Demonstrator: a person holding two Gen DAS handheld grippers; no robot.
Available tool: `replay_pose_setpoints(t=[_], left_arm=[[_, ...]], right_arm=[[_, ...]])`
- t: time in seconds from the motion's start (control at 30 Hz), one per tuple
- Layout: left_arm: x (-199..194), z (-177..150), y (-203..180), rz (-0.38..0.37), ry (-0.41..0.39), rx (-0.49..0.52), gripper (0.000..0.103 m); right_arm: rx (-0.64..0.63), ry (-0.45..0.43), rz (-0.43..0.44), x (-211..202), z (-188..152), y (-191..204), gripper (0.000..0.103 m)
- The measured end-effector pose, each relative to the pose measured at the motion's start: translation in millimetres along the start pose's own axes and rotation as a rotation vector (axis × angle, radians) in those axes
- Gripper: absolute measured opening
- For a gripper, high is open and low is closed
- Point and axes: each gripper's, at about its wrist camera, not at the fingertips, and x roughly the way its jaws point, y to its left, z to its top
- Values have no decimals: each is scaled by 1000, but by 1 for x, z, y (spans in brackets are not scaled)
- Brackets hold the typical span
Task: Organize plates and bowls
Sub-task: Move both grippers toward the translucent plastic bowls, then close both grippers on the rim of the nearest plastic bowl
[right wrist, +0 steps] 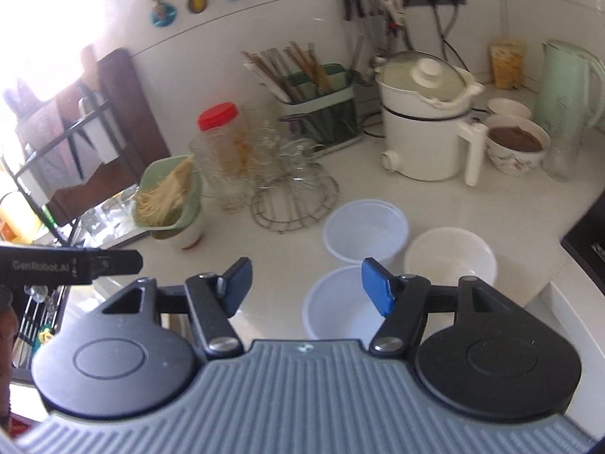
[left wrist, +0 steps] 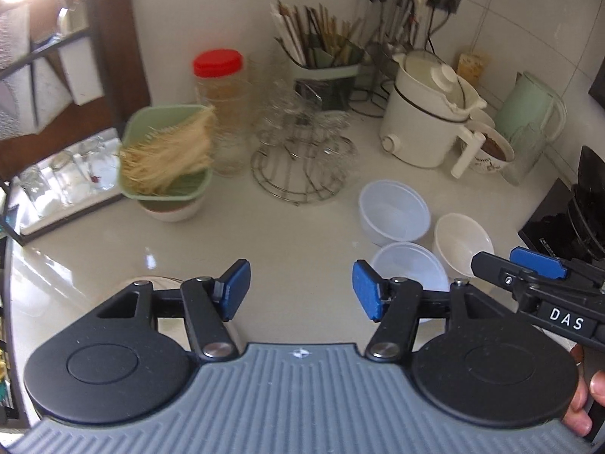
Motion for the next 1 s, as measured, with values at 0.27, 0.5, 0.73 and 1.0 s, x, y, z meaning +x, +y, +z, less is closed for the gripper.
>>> replay_pose_setpoints(t=[0.27, 0.5, 0.73, 1.0], left_arm=[[37, -18, -36, 3, 51, 22, 66], [71, -40, -34, 6, 136, -38, 66], [92, -49, -27, -5, 165, -84, 66], [114, -48, -29, -105, 181, -137, 66]], right_arm=[[-25, 16, -12, 6, -15, -42, 66], [-18, 49, -1, 24, -31, -61, 66], [24, 77, 5, 41, -43, -74, 65], [66, 109, 8, 62, -47, -88, 65]])
